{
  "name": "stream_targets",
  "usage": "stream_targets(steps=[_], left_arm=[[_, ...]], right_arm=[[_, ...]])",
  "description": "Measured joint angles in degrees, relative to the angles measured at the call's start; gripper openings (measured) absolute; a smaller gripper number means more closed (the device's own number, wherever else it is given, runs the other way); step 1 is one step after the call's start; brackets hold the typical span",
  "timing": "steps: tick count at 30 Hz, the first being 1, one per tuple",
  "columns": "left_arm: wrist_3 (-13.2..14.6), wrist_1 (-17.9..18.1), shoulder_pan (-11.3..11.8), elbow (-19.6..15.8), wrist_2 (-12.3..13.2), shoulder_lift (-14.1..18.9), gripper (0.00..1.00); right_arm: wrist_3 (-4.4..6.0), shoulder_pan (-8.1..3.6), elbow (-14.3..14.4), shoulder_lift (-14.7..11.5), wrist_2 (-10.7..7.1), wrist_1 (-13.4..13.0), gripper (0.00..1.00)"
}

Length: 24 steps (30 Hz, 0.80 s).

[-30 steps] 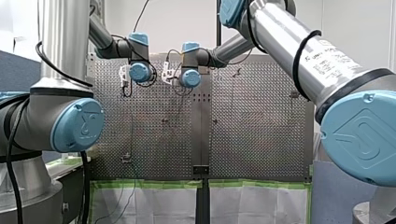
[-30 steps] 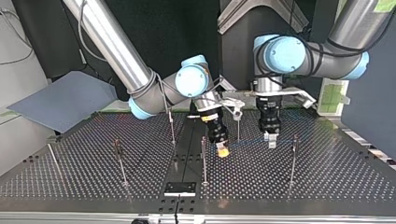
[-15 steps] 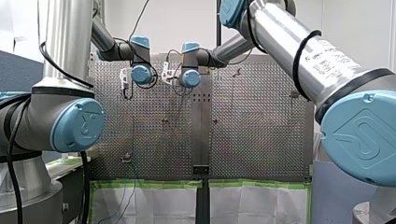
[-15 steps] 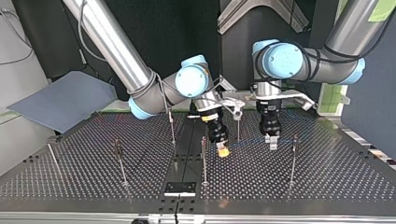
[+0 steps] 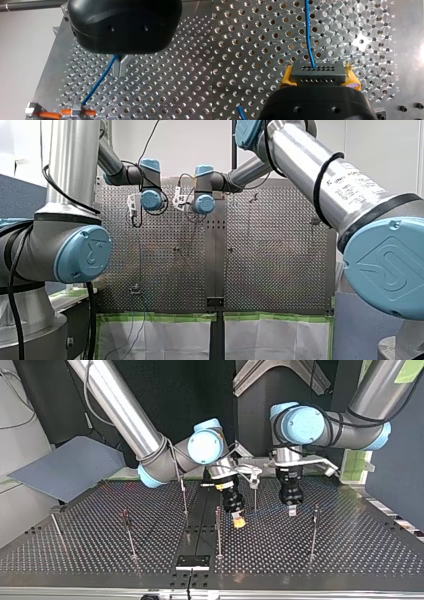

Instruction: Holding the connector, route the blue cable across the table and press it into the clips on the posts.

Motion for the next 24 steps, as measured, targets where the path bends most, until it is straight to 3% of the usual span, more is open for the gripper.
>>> stream_targets(steps=[5,13,24], left_arm=[[-0.1,-0.1,-0.2,-1.0,-1.6,0.0,0.0],[0.1,0.5,-0.6,-4.7,-1.7,0.0,0.0],[-0.2,5.8,-0.2,-11.3,-1.2,-0.1,0.0]], right_arm=[[-0.03,0.0,0.6,0.0,0.0,0.2,0.0],[-0.09,-0.08,3.0,0.0,0.0,0.1,0.0],[-0.52,-0.13,7.6,-0.3,0.0,0.2,0.0]])
